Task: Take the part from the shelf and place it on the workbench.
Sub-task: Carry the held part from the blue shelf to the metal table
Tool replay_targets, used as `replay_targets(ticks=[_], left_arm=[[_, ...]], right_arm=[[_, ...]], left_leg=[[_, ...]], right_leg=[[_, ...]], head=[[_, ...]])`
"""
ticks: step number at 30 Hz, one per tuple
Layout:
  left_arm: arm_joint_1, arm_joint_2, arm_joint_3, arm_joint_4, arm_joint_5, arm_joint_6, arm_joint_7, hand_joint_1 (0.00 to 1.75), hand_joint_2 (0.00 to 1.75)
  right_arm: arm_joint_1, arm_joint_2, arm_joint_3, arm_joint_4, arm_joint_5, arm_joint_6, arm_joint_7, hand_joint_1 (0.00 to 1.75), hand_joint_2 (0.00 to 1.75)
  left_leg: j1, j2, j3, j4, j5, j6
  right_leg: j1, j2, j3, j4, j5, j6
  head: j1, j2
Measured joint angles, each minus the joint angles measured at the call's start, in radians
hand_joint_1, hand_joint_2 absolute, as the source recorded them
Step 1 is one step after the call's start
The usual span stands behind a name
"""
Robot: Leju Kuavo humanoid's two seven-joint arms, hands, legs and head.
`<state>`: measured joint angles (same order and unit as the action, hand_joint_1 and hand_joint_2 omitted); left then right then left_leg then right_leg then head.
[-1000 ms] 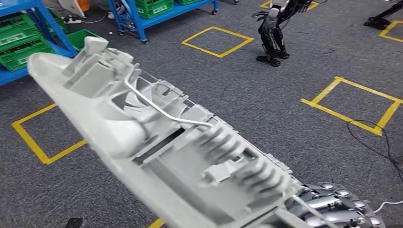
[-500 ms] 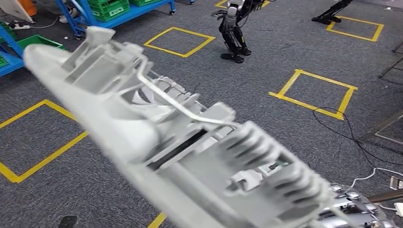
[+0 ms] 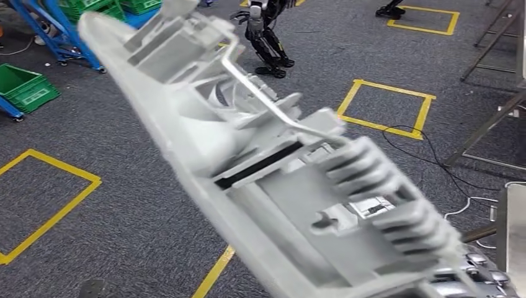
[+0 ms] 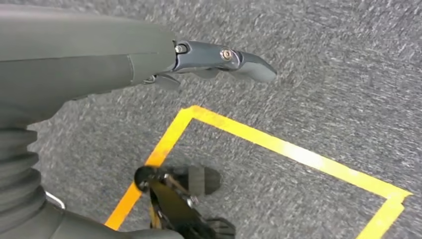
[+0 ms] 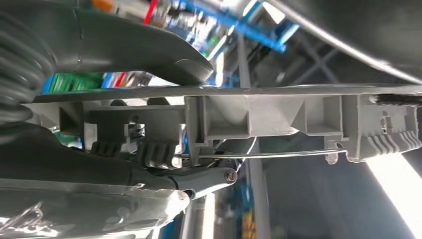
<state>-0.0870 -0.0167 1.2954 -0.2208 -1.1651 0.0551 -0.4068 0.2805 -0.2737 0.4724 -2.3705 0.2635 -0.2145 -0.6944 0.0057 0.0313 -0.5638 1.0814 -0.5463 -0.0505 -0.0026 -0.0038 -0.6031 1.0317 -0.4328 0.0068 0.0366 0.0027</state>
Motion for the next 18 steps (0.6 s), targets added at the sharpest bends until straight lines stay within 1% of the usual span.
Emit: replay_targets(ticks=[1,2,3,4,5,6,7,8,9,10,11,12,13,14,15,16,17,18], left_arm=[[0.000,0.001,0.000,0.000,0.000,0.001,0.001,0.00,1.75],[0.002,0.002,0.000,0.000,0.001,0.002,0.006,0.00,1.75],[0.003,0.003,0.000,0.000,0.002,0.003,0.010,0.00,1.75],[0.004,0.005,0.000,0.000,0.003,0.004,0.014,0.00,1.75],[0.005,0.006,0.000,0.000,0.004,0.003,0.019,0.00,1.75],[0.005,0.008,0.000,0.000,0.004,0.002,0.020,0.00,1.75],[0.004,0.009,0.000,0.000,0.005,0.000,0.021,0.00,1.75],[0.003,0.009,0.000,0.000,0.005,-0.002,0.022,0.00,1.75],[0.001,0.009,0.000,0.000,0.004,-0.004,0.022,0.00,1.75],[0.000,0.008,0.000,0.000,0.003,-0.006,0.022,0.00,1.75],[-0.001,0.007,0.000,0.000,0.003,-0.007,0.022,0.00,1.75],[-0.002,0.006,0.000,0.000,0.002,-0.008,0.022,0.00,1.75],[-0.002,0.004,0.000,0.000,0.002,-0.008,0.022,0.00,1.75],[-0.001,0.004,0.000,0.000,0.002,-0.009,0.022,0.00,1.75],[0.001,0.004,0.000,0.000,0.002,-0.009,0.022,0.00,1.75],[0.002,0.003,0.000,0.000,0.002,-0.009,0.022,0.00,1.75],[0.003,0.001,0.000,0.000,0.002,-0.009,0.022,0.00,1.75],[0.003,-0.002,0.000,0.000,0.002,-0.008,0.022,0.00,1.75]], right_arm=[[0.000,-0.001,0.006,0.000,0.006,-0.011,0.000,1.75,1.75],[0.002,-0.009,0.028,0.000,0.020,-0.047,0.000,1.75,1.75],[0.004,-0.019,0.051,0.000,0.034,-0.085,0.000,1.75,1.75],[0.005,-0.031,0.075,0.001,0.047,-0.122,0.000,1.75,1.75],[0.006,-0.044,0.102,0.004,0.063,-0.158,0.000,1.75,1.75],[0.005,-0.051,0.116,0.008,0.073,-0.170,0.000,1.75,1.75],[0.005,-0.056,0.129,0.012,0.081,-0.176,0.000,1.75,1.75],[0.005,-0.060,0.139,0.017,0.086,-0.176,0.000,1.75,1.75],[0.006,-0.062,0.145,0.022,0.084,-0.170,0.001,1.75,1.75],[0.007,-0.063,0.148,0.026,0.078,-0.160,0.002,1.75,1.75],[0.008,-0.064,0.149,0.029,0.072,-0.148,0.003,1.75,1.75],[0.007,-0.065,0.149,0.031,0.065,-0.136,0.004,1.75,1.75],[0.007,-0.066,0.148,0.033,0.061,-0.127,0.005,1.75,1.75],[0.006,-0.066,0.148,0.034,0.058,-0.123,0.006,1.75,1.75],[0.007,-0.066,0.148,0.036,0.056,-0.119,0.006,1.75,1.75],[0.009,-0.067,0.147,0.038,0.055,-0.114,0.006,1.75,1.75],[0.014,-0.067,0.145,0.039,0.053,-0.107,0.007,1.75,1.75],[0.020,-0.067,0.140,0.041,0.051,-0.097,0.007,1.75,1.75]], left_leg=[[0.000,-0.005,-0.014,0.029,-0.014,0.000],[0.000,-0.012,-0.041,0.076,-0.020,0.000],[0.001,-0.019,-0.059,0.100,-0.011,0.000],[0.002,-0.028,-0.059,0.088,0.016,0.000],[0.004,-0.047,-0.049,0.051,0.051,0.001],[0.007,-0.063,-0.022,-0.013,0.076,0.002],[0.009,-0.078,-0.004,-0.055,0.086,0.004],[0.009,-0.086,0.004,-0.075,0.086,0.008],[0.007,-0.082,0.006,-0.081,0.083,0.014],[0.006,-0.073,0.006,-0.081,0.085,0.020],[0.006,-0.065,0.007,-0.083,0.087,0.027],[0.007,-0.056,0.007,-0.086,0.089,0.035],[0.007,-0.046,0.008,-0.088,0.090,0.041],[0.006,-0.037,0.009,-0.087,0.089,0.044],[0.004,-0.027,0.009,-0.087,0.088,0.047],[0.003,-0.017,0.009,-0.087,0.087,0.048],[0.003,-0.007,0.010,-0.087,0.086,0.048],[0.002,0.002,0.012,-0.087,0.085,0.047]], right_leg=[[0.000,0.004,0.000,0.000,0.000,-0.001],[0.000,0.019,-0.001,0.000,0.000,-0.002],[0.000,0.038,0.000,0.001,0.001,-0.002],[-0.001,0.058,0.000,0.001,0.001,-0.001],[-0.001,0.078,0.000,0.002,0.002,0.001],[0.000,0.089,-0.003,0.006,0.002,0.005],[0.000,0.098,-0.007,0.008,0.003,0.010],[0.000,0.107,-0.011,0.009,0.005,0.016],[-0.002,0.116,-0.016,0.008,0.007,0.022],[-0.004,0.119,-0.019,0.006,0.009,0.028],[-0.004,0.107,-0.024,0.012,0.006,0.033],[-0.004,0.085,-0.034,0.033,-0.008,0.038],[-0.003,0.057,-0.054,0.075,-0.034,0.042],[-0.003,0.031,-0.081,0.135,-0.067,0.046],[-0.004,0.018,-0.112,0.202,-0.101,0.049],[-0.005,0.014,-0.138,0.259,-0.123,0.052],[-0.006,0.012,-0.148,0.285,-0.128,0.053],[-0.006,0.010,-0.138,0.272,-0.113,0.054]], head=[[-0.001,0.000],[-0.001,0.000],[-0.002,0.000],[-0.002,0.000],[-0.002,0.000],[-0.002,0.000],[-0.002,0.000],[-0.003,0.000],[-0.003,0.000],[-0.003,0.000],[-0.002,0.000],[0.001,0.000],[0.003,0.000],[0.006,0.000],[0.008,0.000],[0.007,0.000],[0.007,0.000],[0.007,0.000]])
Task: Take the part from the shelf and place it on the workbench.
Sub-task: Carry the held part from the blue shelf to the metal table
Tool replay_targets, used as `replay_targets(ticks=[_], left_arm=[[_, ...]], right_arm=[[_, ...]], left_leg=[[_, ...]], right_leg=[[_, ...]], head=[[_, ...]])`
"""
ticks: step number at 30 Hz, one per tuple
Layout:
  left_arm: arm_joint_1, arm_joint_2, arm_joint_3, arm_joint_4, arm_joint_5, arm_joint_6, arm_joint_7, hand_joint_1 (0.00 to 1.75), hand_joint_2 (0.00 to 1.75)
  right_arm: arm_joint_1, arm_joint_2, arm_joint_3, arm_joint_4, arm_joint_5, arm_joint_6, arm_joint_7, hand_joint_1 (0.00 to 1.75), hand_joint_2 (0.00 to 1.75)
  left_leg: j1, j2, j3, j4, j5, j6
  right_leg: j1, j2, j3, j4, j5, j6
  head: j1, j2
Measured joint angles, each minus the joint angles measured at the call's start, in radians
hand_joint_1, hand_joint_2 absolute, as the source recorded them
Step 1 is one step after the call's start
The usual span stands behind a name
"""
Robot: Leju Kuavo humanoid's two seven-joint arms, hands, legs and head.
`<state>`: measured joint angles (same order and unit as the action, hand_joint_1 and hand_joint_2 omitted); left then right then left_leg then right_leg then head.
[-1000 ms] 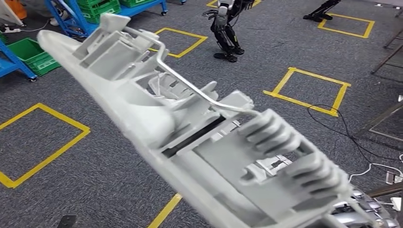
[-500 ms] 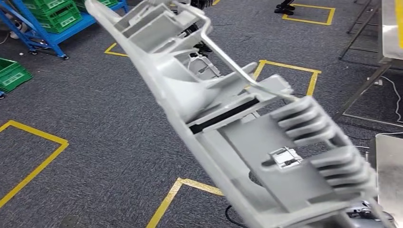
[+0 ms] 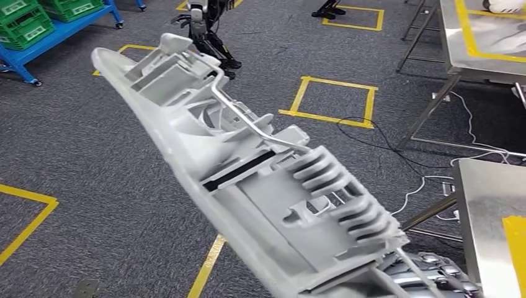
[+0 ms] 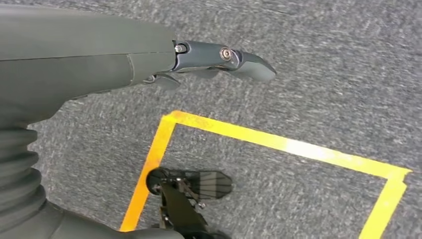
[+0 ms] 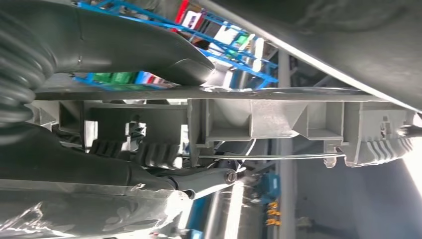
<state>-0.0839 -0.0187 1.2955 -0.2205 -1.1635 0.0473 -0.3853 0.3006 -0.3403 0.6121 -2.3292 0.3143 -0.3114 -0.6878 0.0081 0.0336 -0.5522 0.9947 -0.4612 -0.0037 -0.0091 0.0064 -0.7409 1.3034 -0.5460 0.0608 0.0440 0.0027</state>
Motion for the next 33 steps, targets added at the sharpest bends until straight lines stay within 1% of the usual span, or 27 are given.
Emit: replay_targets(ticks=[1,3,4,5,7,8,9,10,12,13,14,15,16,17,18,19,21,22,23,24,25,27,28,29,30,31,33], left_arm=[[0.000,-0.005,0.000,0.000,0.000,0.001,0.000,0.00,1.75],[0.000,-0.016,0.000,0.000,0.000,0.004,0.001,0.00,1.75],[0.000,-0.020,0.000,0.000,-0.001,0.006,0.002,0.00,1.75],[0.001,-0.024,0.000,0.000,-0.001,0.007,0.003,0.00,1.75],[0.001,-0.033,0.000,0.000,-0.003,0.010,0.007,0.00,1.75],[0.001,-0.036,0.000,0.000,-0.004,0.011,0.010,0.00,1.75],[0.001,-0.038,0.000,0.000,-0.004,0.013,0.013,0.00,1.75],[0.001,-0.039,0.000,0.000,-0.005,0.015,0.017,0.00,1.75],[0.004,-0.041,0.000,0.000,-0.005,0.023,0.029,0.00,1.75],[0.007,-0.041,0.000,0.000,-0.005,0.027,0.035,0.00,1.75],[0.009,-0.041,0.000,0.000,-0.005,0.029,0.040,0.00,1.75],[0.010,-0.041,0.000,0.000,-0.005,0.029,0.042,0.00,1.75],[0.011,-0.041,0.000,0.000,-0.006,0.028,0.043,0.00,1.75],[0.010,-0.041,0.000,0.000,-0.008,0.026,0.043,0.00,1.75],[0.010,-0.042,0.000,0.000,-0.010,0.024,0.042,0.00,1.75],[0.009,-0.043,0.000,0.000,-0.014,0.023,0.041,0.00,1.75],[0.007,-0.047,-0.001,0.000,-0.018,0.021,0.036,0.00,1.75],[0.006,-0.050,-0.001,0.000,-0.019,0.020,0.031,0.00,1.75],[0.004,-0.052,-0.002,0.000,-0.019,0.018,0.026,0.00,1.75],[0.003,-0.055,-0.002,0.000,-0.018,0.017,0.020,0.00,1.75],[0.002,-0.057,-0.003,0.000,-0.018,0.015,0.015,0.00,1.75],[0.002,-0.058,-0.003,0.000,-0.017,0.013,0.009,0.00,1.75],[0.003,-0.059,-0.003,0.000,-0.016,0.012,0.007,0.00,1.75],[0.003,-0.061,-0.003,0.000,-0.016,0.012,0.006,0.00,1.75],[0.003,-0.063,-0.003,0.000,-0.017,0.012,0.005,0.00,1.75],[0.003,-0.066,-0.004,0.000,-0.018,0.011,0.004,0.00,1.75],[0.003,-0.070,-0.006,0.000,-0.020,0.010,0.004,0.00,1.75]], right_arm=[[0.007,0.000,-0.009,0.002,-0.003,0.013,0.001,1.75,1.75],[0.020,0.000,-0.032,0.006,-0.005,0.040,0.004,1.75,1.75],[0.026,0.000,-0.046,0.009,-0.003,0.050,0.006,1.75,1.75],[0.032,0.000,-0.058,0.012,0.002,0.055,0.009,1.75,1.75],[0.044,0.000,-0.079,0.016,0.020,0.058,0.015,1.75,1.75],[0.050,0.000,-0.087,0.017,0.030,0.057,0.019,1.75,1.75],[0.054,0.001,-0.095,0.018,0.040,0.056,0.023,1.75,1.75],[0.057,0.001,-0.102,0.019,0.050,0.055,0.028,1.75,1.75],[0.064,0.003,-0.118,0.021,0.078,0.047,0.041,1.75,1.75],[0.069,0.004,-0.126,0.023,0.094,0.041,0.048,1.75,1.75],[0.074,0.004,-0.135,0.024,0.108,0.033,0.054,1.75,1.75],[0.080,0.004,-0.143,0.025,0.120,0.027,0.059,1.75,1.75],[0.085,0.004,-0.150,0.026,0.130,0.022,0.063,1.75,1.75],[0.090,0.004,-0.158,0.026,0.139,0.016,0.068,1.75,1.75],[0.095,0.004,-0.164,0.026,0.149,0.008,0.073,1.75,1.75],[0.100,0.004,-0.170,0.026,0.160,-0.003,0.079,1.75,1.75],[0.112,0.004,-0.179,0.025,0.177,-0.028,0.096,1.75,1.75],[0.118,0.003,-0.182,0.024,0.182,-0.039,0.104,1.75,1.75],[0.124,0.002,-0.185,0.023,0.187,-0.048,0.112,1.75,1.75],[0.129,0.000,-0.188,0.021,0.192,-0.056,0.118,1.75,1.75],[0.132,-0.003,-0.191,0.020,0.196,-0.063,0.123,1.75,1.75],[0.137,-0.010,-0.198,0.018,0.206,-0.082,0.133,1.75,1.75],[0.139,-0.013,-0.202,0.017,0.214,-0.093,0.138,1.75,1.75],[0.142,-0.016,-0.208,0.018,0.222,-0.104,0.143,1.75,1.75],[0.145,-0.020,-0.214,0.018,0.232,-0.114,0.150,1.75,1.75],[0.148,-0.024,-0.220,0.018,0.240,-0.122,0.156,1.75,1.75],[0.153,-0.029,-0.231,0.016,0.253,-0.132,0.164,1.75,1.75]], left_leg=[[0.000,0.009,0.003,0.000,-0.002,-0.002],[-0.004,0.023,0.010,0.002,-0.008,-0.009],[-0.006,0.029,0.013,0.002,-0.010,-0.015],[-0.009,0.035,0.015,0.002,-0.011,-0.020],[-0.009,0.049,0.017,-0.001,-0.010,-0.031],[-0.007,0.048,0.016,0.000,-0.014,-0.036],[-0.006,0.038,0.010,0.014,-0.027,-0.041],[-0.004,0.021,-0.005,0.048,-0.050,-0.045],[-0.003,-0.013,-0.065,0.171,-0.112,-0.048],[-0.003,-0.019,-0.097,0.231,-0.132,-0.049],[-0.003,-0.022,-0.119,0.267,-0.136,-0.049],[-0.003,-0.025,-0.123,0.266,-0.119,-0.048],[-0.002,-0.029,-0.110,0.230,-0.087,-0.047],[-0.001,-0.040,-0.085,0.172,-0.050,-0.046],[0.001,-0.061,-0.055,0.107,-0.019,-0.044],[0.003,-0.078,-0.031,0.055,-0.003,-0.042],[0.003,-0.096,-0.011,0.009,0.001,-0.034],[0.003,-0.087,-0.009,0.006,0.000,-0.028],[0.002,-0.078,-0.009,0.004,0.001,-0.021],[0.002,-0.069,-0.008,0.002,0.003,-0.013],[0.002,-0.058,-0.007,0.000,0.004,-0.006],[-0.001,-0.038,-0.006,-0.001,0.002,0.002],[-0.003,-0.028,-0.006,0.000,0.002,0.004],[-0.004,-0.017,-0.006,0.000,0.001,0.004],[-0.004,-0.007,-0.005,0.000,0.000,0.004],[-0.004,0.003,-0.003,0.000,-0.001,0.003],[-0.006,0.020,0.003,0.001,-0.006,-0.003]], right_leg=[[0.000,-0.006,0.030,-0.052,0.029,0.000],[0.001,-0.042,0.110,-0.190,0.080,-0.005],[0.003,-0.056,0.135,-0.235,0.092,-0.010],[0.005,-0.064,0.145,-0.256,0.095,-0.017],[0.008,-0.046,0.141,-0.259,0.097,-0.031],[0.008,-0.036,0.140,-0.263,0.100,-0.037],[0.006,-0.026,0.140,-0.266,0.104,-0.043],[0.004,-0.017,0.140,-0.270,0.107,-0.049],[0.003,0.003,0.139,-0.272,0.110,-0.054],[0.003,0.015,0.138,-0.272,0.110,-0.054],[0.003,0.027,0.138,-0.272,0.110,-0.054],[0.003,0.039,0.138,-0.272,0.111,-0.054],[0.003,0.051,0.139,-0.271,0.111,-0.053],[0.002,0.062,0.139,-0.271,0.112,-0.051],[0.003,0.072,0.138,-0.269,0.112,-0.048],[0.003,0.082,0.135,-0.266,0.112,-0.044],[0.003,0.099,0.128,-0.265,0.114,-0.032],[0.000,0.108,0.124,-0.267,0.116,-0.026],[-0.001,0.104,0.121,-0.265,0.116,-0.021],[-0.001,0.088,0.113,-0.252,0.106,-0.016],[0.000,0.064,0.097,-0.219,0.085,-0.012],[0.001,0.016,0.041,-0.099,0.018,-0.006],[0.001,0.008,0.012,-0.035,-0.011,-0.004],[0.000,0.004,-0.007,0.007,-0.025,-0.002],[0.000,0.002,-0.007,0.013,-0.020,-0.001],[0.000,-0.001,0.014,-0.022,0.003,-0.002],[0.002,-0.029,0.092,-0.160,0.061,-0.004]], head=[[0.000,0.000],[0.000,0.000],[-0.001,0.000],[-0.001,0.000],[-0.001,0.000],[-0.001,0.000],[-0.003,0.000],[-0.005,0.000],[-0.009,0.000],[-0.009,0.000],[-0.009,0.000],[-0.009,0.000],[-0.009,0.000],[-0.009,0.000],[-0.010,0.000],[-0.010,0.000],[-0.011,0.000],[-0.011,0.000],[-0.012,0.000],[-0.009,0.000],[-0.006,0.000],[0.000,0.000],[0.000,0.000],[0.000,0.000],[0.000,0.000],[0.000,0.000],[0.001,0.000]])
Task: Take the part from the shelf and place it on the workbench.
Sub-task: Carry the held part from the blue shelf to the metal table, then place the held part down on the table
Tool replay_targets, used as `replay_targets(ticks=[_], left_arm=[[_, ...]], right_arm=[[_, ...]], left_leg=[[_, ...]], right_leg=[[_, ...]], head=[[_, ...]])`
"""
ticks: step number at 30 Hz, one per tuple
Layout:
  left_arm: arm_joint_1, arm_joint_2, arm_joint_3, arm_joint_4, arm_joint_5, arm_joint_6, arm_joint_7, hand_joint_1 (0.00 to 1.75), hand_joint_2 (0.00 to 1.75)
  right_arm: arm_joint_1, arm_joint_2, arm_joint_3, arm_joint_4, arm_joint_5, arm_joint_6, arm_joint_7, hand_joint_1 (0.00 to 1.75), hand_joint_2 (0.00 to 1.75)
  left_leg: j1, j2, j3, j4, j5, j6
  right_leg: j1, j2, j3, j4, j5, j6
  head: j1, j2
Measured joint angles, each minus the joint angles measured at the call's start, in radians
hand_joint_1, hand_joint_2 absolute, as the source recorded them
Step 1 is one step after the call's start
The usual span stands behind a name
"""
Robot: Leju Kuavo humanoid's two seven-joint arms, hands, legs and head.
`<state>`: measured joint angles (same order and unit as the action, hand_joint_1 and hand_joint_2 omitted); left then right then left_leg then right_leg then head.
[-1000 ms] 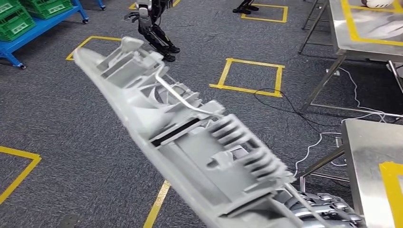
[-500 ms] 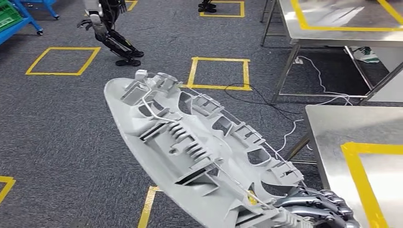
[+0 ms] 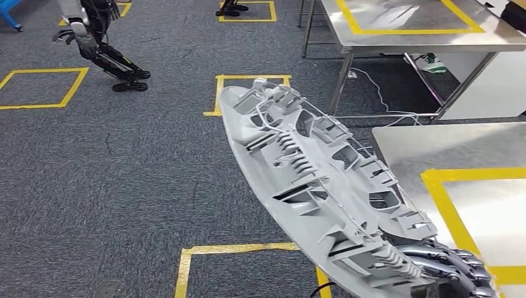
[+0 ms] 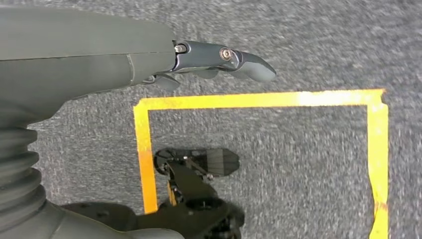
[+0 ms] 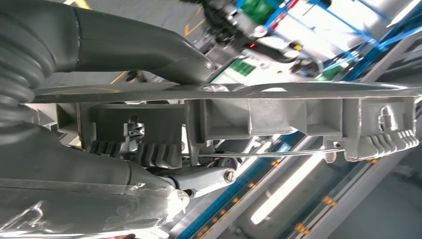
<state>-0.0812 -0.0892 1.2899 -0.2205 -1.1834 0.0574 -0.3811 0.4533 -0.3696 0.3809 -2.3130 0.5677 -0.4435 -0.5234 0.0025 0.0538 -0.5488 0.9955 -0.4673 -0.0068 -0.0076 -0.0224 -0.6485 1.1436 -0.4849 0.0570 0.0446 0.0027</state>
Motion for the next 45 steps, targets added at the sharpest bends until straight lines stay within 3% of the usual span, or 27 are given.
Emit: replay_targets(ticks=[2,3,5,7,10,11,12,13,14,16,18,20,22,25,26,27,28,29,31,33,35,37,38,40,42,43,45], left_arm=[[0.000,-0.002,-0.002,0.000,-0.001,0.000,0.000,0.00,1.75],[0.000,-0.003,-0.002,0.000,-0.001,0.000,0.000,0.00,1.75],[-0.001,-0.004,-0.003,0.000,-0.001,0.001,0.000,0.00,1.75],[-0.003,-0.004,-0.006,0.000,-0.001,0.001,0.000,0.00,1.75],[-0.002,-0.005,-0.008,0.000,-0.001,0.001,-0.001,0.00,1.75],[-0.001,-0.005,-0.008,0.000,-0.001,0.001,0.000,0.00,1.75],[0.001,-0.004,-0.008,0.000,-0.001,0.002,0.000,0.00,1.75],[0.001,-0.003,-0.009,0.000,-0.001,0.002,0.000,0.00,1.75],[0.001,-0.002,-0.009,0.000,-0.001,0.002,0.000,0.00,1.75],[0.000,-0.001,-0.009,0.000,-0.001,0.002,-0.001,0.00,1.75],[0.000,-0.001,-0.009,0.000,-0.001,0.002,-0.002,0.00,1.75],[-0.001,-0.002,-0.010,0.000,-0.001,0.002,-0.005,0.00,1.75],[-0.003,-0.002,-0.010,0.000,-0.001,0.002,-0.007,0.00,1.75],[-0.001,-0.001,-0.010,0.000,-0.001,0.001,-0.009,0.00,1.75],[0.000,-0.001,-0.010,0.000,-0.001,0.001,-0.010,0.00,1.75],[0.000,-0.001,-0.010,0.000,-0.001,0.001,-0.010,0.00,1.75],[0.001,-0.002,-0.010,0.000,-0.001,0.001,-0.010,0.00,1.75],[0.001,-0.003,-0.010,0.000,-0.001,0.001,-0.010,0.00,1.75],[0.000,-0.004,-0.010,0.000,-0.002,0.000,-0.010,0.00,1.75],[0.000,-0.003,-0.010,0.000,-0.002,-0.001,-0.010,0.00,1.75],[-0.001,-0.003,-0.010,0.000,-0.003,-0.004,-0.010,0.00,1.75],[-0.004,-0.004,-0.011,0.000,-0.007,-0.008,-0.010,0.00,1.75],[-0.005,-0.005,-0.011,0.000,-0.009,-0.010,-0.010,0.00,1.75],[-0.003,-0.007,-0.011,0.000,-0.011,-0.012,-0.009,0.00,1.75],[0.000,-0.009,-0.011,0.000,-0.012,-0.013,-0.007,0.00,1.75],[0.001,-0.009,-0.011,0.000,-0.013,-0.013,-0.007,0.00,1.75],[0.000,-0.008,-0.012,0.000,-0.015,-0.014,-0.007,0.00,1.75]], right_arm=[[0.003,-0.004,-0.008,-0.002,0.009,-0.008,0.005,1.75,1.75],[0.004,-0.005,-0.011,-0.003,0.014,-0.014,0.006,1.75,1.75],[0.009,-0.005,-0.017,-0.005,0.027,-0.028,0.012,1.75,1.75],[0.016,-0.006,-0.024,-0.008,0.041,-0.044,0.021,1.75,1.75],[0.023,-0.010,-0.038,-0.010,0.067,-0.062,0.042,1.75,1.75],[0.027,-0.012,-0.043,-0.010,0.076,-0.068,0.049,1.75,1.75],[0.031,-0.013,-0.049,-0.010,0.086,-0.073,0.056,1.75,1.75],[0.036,-0.013,-0.055,-0.010,0.096,-0.077,0.063,1.75,1.75],[0.040,-0.014,-0.060,-0.009,0.104,-0.080,0.070,1.75,1.75],[0.046,-0.015,-0.069,-0.009,0.120,-0.085,0.083,1.75,1.75],[0.054,-0.017,-0.080,-0.008,0.139,-0.095,0.098,1.75,1.75],[0.067,-0.018,-0.092,-0.007,0.160,-0.108,0.112,1.75,1.75],[0.076,-0.018,-0.102,-0.006,0.174,-0.116,0.122,1.75,1.75],[0.082,-0.020,-0.114,-0.002,0.194,-0.120,0.133,1.75,1.75],[0.086,-0.020,-0.117,0.000,0.202,-0.121,0.139,1.75,1.75],[0.090,-0.020,-0.120,0.001,0.211,-0.122,0.147,1.75,1.75],[0.095,-0.020,-0.122,0.002,0.219,-0.124,0.157,1.75,1.75],[0.100,-0.021,-0.125,0.004,0.226,-0.125,0.166,1.75,1.75],[0.105,-0.021,-0.131,0.006,0.236,-0.126,0.181,1.75,1.75],[0.108,-0.023,-0.136,0.008,0.248,-0.126,0.196,1.75,1.75],[0.109,-0.024,-0.142,0.012,0.265,-0.126,0.214,1.75,1.75],[0.111,-0.026,-0.153,0.017,0.288,-0.125,0.239,1.75,1.75],[0.111,-0.027,-0.158,0.020,0.298,-0.124,0.251,1.75,1.75],[0.110,-0.029,-0.170,0.027,0.309,-0.122,0.268,1.75,1.75],[0.110,-0.031,-0.180,0.036,0.317,-0.118,0.281,1.75,1.75],[0.110,-0.031,-0.186,0.042,0.321,-0.113,0.289,1.75,1.75],[0.108,-0.031,-0.201,0.057,0.321,-0.100,0.305,1.75,1.75]], left_leg=[[-0.005,0.013,0.005,0.002,-0.005,-0.010],[-0.007,0.019,0.007,0.002,-0.006,-0.015],[-0.005,0.030,0.008,0.001,-0.008,-0.026],[-0.002,0.009,-0.004,0.030,-0.034,-0.035],[0.000,-0.037,-0.090,0.208,-0.122,-0.040],[0.000,-0.041,-0.119,0.260,-0.136,-0.040],[0.000,-0.044,-0.133,0.281,-0.130,-0.039],[0.000,-0.046,-0.129,0.262,-0.105,-0.037],[0.001,-0.052,-0.106,0.209,-0.067,-0.036],[0.006,-0.095,-0.047,0.077,-0.006,-0.033],[0.009,-0.127,-0.017,0.009,0.007,-0.029],[0.007,-0.114,-0.013,0.001,0.006,-0.019],[0.008,-0.092,-0.010,-0.004,0.010,-0.006],[0.003,-0.058,-0.008,-0.007,0.008,0.007],[0.002,-0.046,-0.008,-0.006,0.007,0.008],[0.001,-0.035,-0.007,-0.006,0.006,0.008],[0.001,-0.025,-0.006,-0.006,0.005,0.007],[0.001,-0.016,-0.004,-0.006,0.003,0.005],[-0.002,0.000,0.003,-0.003,-0.004,-0.004],[-0.007,0.012,0.008,-0.001,-0.008,-0.014],[-0.007,0.025,0.011,-0.004,-0.008,-0.024],[-0.003,0.013,0.006,0.011,-0.024,-0.035],[-0.002,-0.003,-0.010,0.045,-0.047,-0.039],[-0.001,-0.034,-0.071,0.169,-0.110,-0.042],[-0.002,-0.042,-0.128,0.273,-0.140,-0.040],[-0.002,-0.044,-0.136,0.280,-0.127,-0.038],[-0.001,-0.056,-0.099,0.191,-0.058,-0.032]], right_leg=[[0.002,-0.022,0.050,-0.089,0.028,-0.008],[0.004,-0.021,0.053,-0.098,0.028,-0.014],[0.005,0.000,0.049,-0.101,0.034,-0.027],[0.001,0.016,0.049,-0.106,0.038,-0.038],[-0.001,0.042,0.048,-0.108,0.041,-0.048],[-0.001,0.053,0.048,-0.108,0.041,-0.048],[-0.001,0.064,0.049,-0.108,0.040,-0.049],[-0.001,0.076,0.049,-0.108,0.041,-0.048],[-0.002,0.087,0.050,-0.108,0.041,-0.047],[-0.002,0.109,0.048,-0.105,0.041,-0.042],[-0.003,0.127,0.042,-0.105,0.044,-0.031],[-0.007,0.144,0.036,-0.109,0.048,-0.018],[-0.005,0.121,0.021,-0.085,0.032,-0.009],[-0.002,0.045,-0.062,0.090,-0.063,-0.001],[-0.002,0.036,-0.088,0.147,-0.085,0.000],[-0.003,0.032,-0.100,0.173,-0.088,0.002],[-0.003,0.029,-0.089,0.157,-0.073,0.003],[-0.004,0.022,-0.059,0.106,-0.044,0.004],[-0.005,-0.011,0.020,-0.033,0.009,0.003],[-0.003,-0.026,0.056,-0.098,0.025,-0.007],[0.000,-0.007,0.052,-0.099,0.027,-0.022],[-0.001,0.010,0.051,-0.103,0.032,-0.035],[-0.003,0.018,0.051,-0.105,0.034,-0.041],[-0.004,0.034,0.049,-0.106,0.036,-0.048],[-0.003,0.055,0.049,-0.106,0.036,-0.050],[-0.002,0.066,0.049,-0.106,0.036,-0.050],[-0.003,0.088,0.051,-0.106,0.037,-0.048]], head=[[0.000,0.000],[-0.001,0.000],[-0.001,0.000],[-0.002,0.000],[-0.007,0.000],[-0.008,0.000],[-0.008,0.000],[-0.008,0.000],[-0.008,0.000],[-0.009,0.000],[-0.010,0.000],[-0.010,0.000],[-0.008,0.000],[-0.003,0.000],[-0.003,0.000],[-0.003,0.000],[-0.003,0.000],[-0.003,0.000],[-0.003,0.000],[-0.004,0.000],[-0.005,0.000],[-0.006,0.000],[-0.007,0.000],[-0.010,0.000],[-0.010,0.000],[-0.010,0.000],[-0.010,0.000]])
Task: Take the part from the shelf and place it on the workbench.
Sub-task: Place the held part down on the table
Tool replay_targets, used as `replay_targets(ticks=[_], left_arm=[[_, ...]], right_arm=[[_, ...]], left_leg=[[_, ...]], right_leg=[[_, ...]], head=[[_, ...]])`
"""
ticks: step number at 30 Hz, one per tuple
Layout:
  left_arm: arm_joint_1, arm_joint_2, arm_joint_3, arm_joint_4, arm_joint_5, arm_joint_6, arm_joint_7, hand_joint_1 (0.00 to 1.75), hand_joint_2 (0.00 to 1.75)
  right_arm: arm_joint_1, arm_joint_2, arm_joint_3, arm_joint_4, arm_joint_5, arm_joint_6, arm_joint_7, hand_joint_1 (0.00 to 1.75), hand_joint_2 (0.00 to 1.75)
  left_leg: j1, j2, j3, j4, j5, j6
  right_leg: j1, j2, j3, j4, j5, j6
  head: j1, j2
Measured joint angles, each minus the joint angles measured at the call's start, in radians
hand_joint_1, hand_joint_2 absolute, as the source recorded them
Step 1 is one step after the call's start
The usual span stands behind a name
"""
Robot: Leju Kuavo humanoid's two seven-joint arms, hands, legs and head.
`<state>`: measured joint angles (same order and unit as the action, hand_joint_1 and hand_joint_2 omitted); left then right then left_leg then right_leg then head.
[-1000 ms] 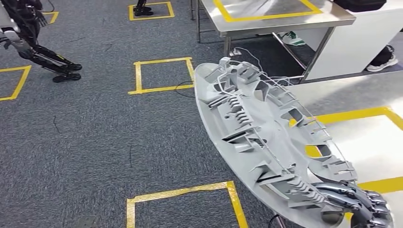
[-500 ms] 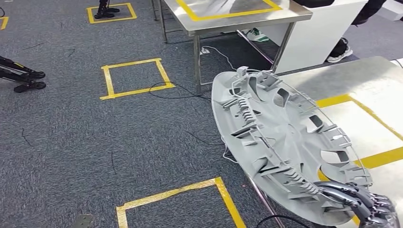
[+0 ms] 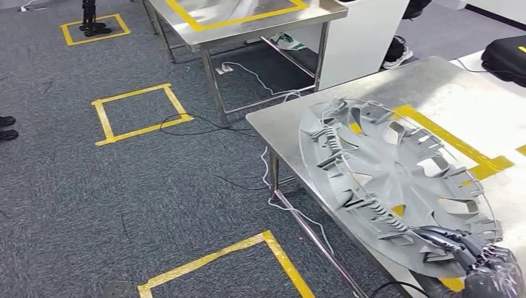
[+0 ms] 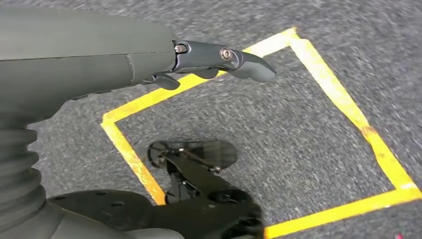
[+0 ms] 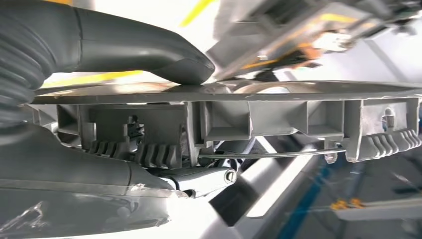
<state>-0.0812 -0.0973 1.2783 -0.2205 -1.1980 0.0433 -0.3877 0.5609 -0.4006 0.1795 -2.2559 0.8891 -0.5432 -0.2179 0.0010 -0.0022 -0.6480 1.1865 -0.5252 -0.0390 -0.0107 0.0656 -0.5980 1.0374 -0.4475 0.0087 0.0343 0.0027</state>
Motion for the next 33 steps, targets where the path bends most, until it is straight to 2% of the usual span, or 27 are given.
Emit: replay_targets(ticks=[1,3,4,6,8,10,11,12,13,14,16,17,18,19,21,23,24,26,27,28,29,30,32,33], left_arm=[[-0.001,0.000,0.000,0.000,-0.001,-0.001,0.000,0.00,1.75],[-0.002,0.001,-0.001,0.000,-0.003,-0.004,-0.001,0.00,1.75],[-0.003,0.002,-0.001,0.000,-0.004,-0.005,-0.001,0.00,1.75],[-0.006,0.002,-0.003,0.000,-0.005,-0.006,-0.002,0.00,1.75],[-0.007,0.004,-0.006,0.000,-0.005,-0.007,-0.003,0.00,1.75],[-0.005,0.007,-0.006,0.000,-0.006,-0.008,-0.004,0.00,1.75],[-0.004,0.008,-0.006,0.000,-0.006,-0.010,-0.005,0.00,1.75],[-0.003,0.009,-0.006,0.000,-0.006,-0.012,-0.008,0.00,1.75],[-0.003,0.010,-0.006,0.000,-0.006,-0.017,-0.013,0.00,1.75],[-0.003,0.010,-0.007,0.000,-0.007,-0.022,-0.019,0.00,1.75],[-0.003,0.011,-0.008,0.000,-0.009,-0.033,-0.032,0.00,1.75],[-0.003,0.012,-0.008,0.000,-0.010,-0.036,-0.035,0.00,1.75],[-0.003,0.014,-0.008,0.000,-0.012,-0.038,-0.037,0.00,1.75],[-0.003,0.016,-0.008,0.000,-0.013,-0.040,-0.039,0.00,1.75],[-0.005,0.017,-0.009,0.000,-0.015,-0.044,-0.045,0.00,1.75],[-0.006,0.018,-0.012,0.000,-0.017,-0.051,-0.053,0.00,1.75],[-0.006,0.018,-0.013,0.000,-0.018,-0.056,-0.056,0.00,1.75],[-0.005,0.017,-0.015,0.000,-0.020,-0.067,-0.062,0.00,1.75],[-0.005,0.017,-0.015,0.000,-0.021,-0.073,-0.064,0.00,1.75],[-0.005,0.017,-0.016,0.000,-0.021,-0.079,-0.067,0.00,1.75],[-0.005,0.018,-0.016,0.000,-0.021,-0.084,-0.069,0.00,1.75],[-0.006,0.018,-0.017,0.000,-0.021,-0.089,-0.072,0.00,1.75],[-0.007,0.020,-0.018,0.000,-0.019,-0.094,-0.079,0.00,1.75],[-0.008,0.020,-0.020,0.000,-0.018,-0.096,-0.081,0.00,1.75]], right_arm=[[-0.002,0.000,-0.008,0.011,-0.006,0.009,0.006,1.75,1.75],[-0.009,0.000,-0.025,0.035,-0.019,0.032,0.012,1.75,1.75],[-0.012,0.000,-0.035,0.049,-0.025,0.045,0.013,1.75,1.75],[-0.014,0.000,-0.054,0.072,-0.030,0.062,0.013,1.75,1.75],[-0.016,0.000,-0.068,0.088,-0.030,0.075,0.017,1.75,1.75],[-0.021,0.000,-0.084,0.105,-0.025,0.108,0.030,1.75,1.75],[-0.024,-0.001,-0.094,0.115,-0.023,0.131,0.038,1.75,1.75],[-0.026,-0.001,-0.105,0.128,-0.022,0.158,0.048,1.75,1.75],[-0.029,-0.001,-0.117,0.143,-0.021,0.184,0.057,1.75,1.75],[-0.032,-0.001,-0.130,0.162,-0.019,0.208,0.064,1.75,1.75],[-0.042,-0.002,-0.159,0.203,-0.017,0.250,0.073,1.75,1.75],[-0.049,-0.002,-0.173,0.223,-0.019,0.264,0.074,1.75,1.75],[-0.058,-0.003,-0.186,0.240,-0.021,0.273,0.073,1.75,1.75],[-0.066,-0.003,-0.197,0.255,-0.022,0.280,0.073,1.75,1.75],[-0.076,-0.003,-0.215,0.277,-0.017,0.296,0.075,1.75,1.75],[-0.092,-0.004,-0.228,0.304,-0.005,0.326,0.081,1.75,1.75],[-0.107,-0.006,-0.233,0.324,0.000,0.344,0.084,1.75,1.75],[-0.146,-0.011,-0.240,0.383,0.007,0.379,0.087,1.75,1.75],[-0.164,-0.014,-0.244,0.416,0.010,0.394,0.086,1.75,1.75],[-0.183,-0.017,-0.248,0.453,0.014,0.406,0.083,1.75,1.75],[-0.201,-0.021,-0.251,0.491,0.019,0.417,0.079,1.75,1.75],[-0.220,-0.024,-0.254,0.527,0.025,0.425,0.075,1.75,1.75],[-0.255,-0.033,-0.260,0.589,0.033,0.434,0.070,1.75,1.75],[-0.268,-0.037,-0.262,0.613,0.036,0.436,0.070,1.75,1.75]], left_leg=[[0.001,-0.018,0.031,-0.069,0.034,0.003],[0.003,-0.046,0.076,-0.166,0.061,0.007],[0.003,-0.052,0.083,-0.184,0.061,0.010],[0.003,-0.037,0.085,-0.191,0.063,0.021],[0.004,-0.020,0.087,-0.197,0.068,0.034],[0.003,-0.001,0.088,-0.199,0.067,0.042],[0.002,0.009,0.089,-0.199,0.066,0.044],[0.001,0.019,0.089,-0.199,0.065,0.045],[0.001,0.028,0.090,-0.198,0.064,0.045],[0.001,0.036,0.092,-0.198,0.063,0.044],[0.000,0.050,0.097,-0.197,0.058,0.038],[-0.003,0.056,0.099,-0.195,0.055,0.033],[-0.006,0.062,0.101,-0.192,0.052,0.028],[-0.009,0.069,0.102,-0.191,0.051,0.023],[-0.008,0.080,0.104,-0.192,0.049,0.014],[-0.004,0.059,0.093,-0.164,0.026,0.003],[-0.003,0.042,0.074,-0.122,0.001,-0.001],[-0.002,0.018,0.009,0.007,-0.060,-0.003],[-0.002,0.015,-0.020,0.060,-0.076,-0.002],[-0.002,0.013,-0.036,0.086,-0.075,-0.001],[-0.002,0.011,-0.032,0.072,-0.054,0.000],[-0.001,0.006,-0.011,0.025,-0.020,0.002],[0.005,-0.028,0.053,-0.103,0.037,0.004],[0.007,-0.044,0.076,-0.149,0.050,0.006]], right_leg=[[0.001,0.011,-0.001,0.001,0.001,0.003],[0.001,0.030,-0.006,0.003,0.002,0.012],[0.001,0.039,-0.009,0.002,0.004,0.018],[-0.002,0.048,-0.016,-0.002,0.008,0.030],[0.000,0.016,-0.034,0.029,-0.013,0.038],[0.002,-0.033,-0.085,0.144,-0.075,0.044],[0.001,-0.046,-0.116,0.210,-0.104,0.046],[0.001,-0.053,-0.139,0.261,-0.121,0.048],[0.000,-0.056,-0.144,0.273,-0.117,0.050],[-0.002,-0.061,-0.128,0.245,-0.095,0.052],[-0.002,-0.090,-0.055,0.112,-0.037,0.055],[-0.002,-0.103,-0.023,0.054,-0.018,0.052],[-0.001,-0.111,-0.004,0.017,-0.009,0.048],[0.001,-0.111,0.000,0.006,-0.009,0.042],[0.001,-0.090,-0.003,0.005,-0.005,0.028],[-0.001,-0.072,-0.004,0.002,-0.001,0.016],[-0.003,-0.063,-0.004,0.000,0.001,0.011],[-0.003,-0.044,-0.006,0.000,0.003,0.005],[-0.003,-0.033,-0.007,0.000,0.004,0.004],[-0.003,-0.023,-0.007,0.000,0.004,0.004],[-0.003,-0.013,-0.007,0.000,0.006,0.006],[-0.004,-0.002,-0.007,0.000,0.007,0.008],[-0.004,0.017,-0.009,0.003,0.009,0.017],[-0.004,0.025,-0.012,0.003,0.010,0.023]], head=[[0.000,0.000],[-0.001,0.000],[-0.002,0.000],[-0.003,0.000],[0.000,0.000],[0.003,0.000],[0.004,0.000],[0.004,0.000],[0.004,0.000],[0.004,0.000],[0.005,0.000],[0.006,0.000],[0.006,0.000],[0.006,0.000],[0.005,0.000],[0.005,0.000],[0.005,0.000],[0.004,0.000],[0.004,0.000],[0.004,0.000],[0.004,0.000],[0.004,0.000],[0.004,0.000],[0.004,0.000]])
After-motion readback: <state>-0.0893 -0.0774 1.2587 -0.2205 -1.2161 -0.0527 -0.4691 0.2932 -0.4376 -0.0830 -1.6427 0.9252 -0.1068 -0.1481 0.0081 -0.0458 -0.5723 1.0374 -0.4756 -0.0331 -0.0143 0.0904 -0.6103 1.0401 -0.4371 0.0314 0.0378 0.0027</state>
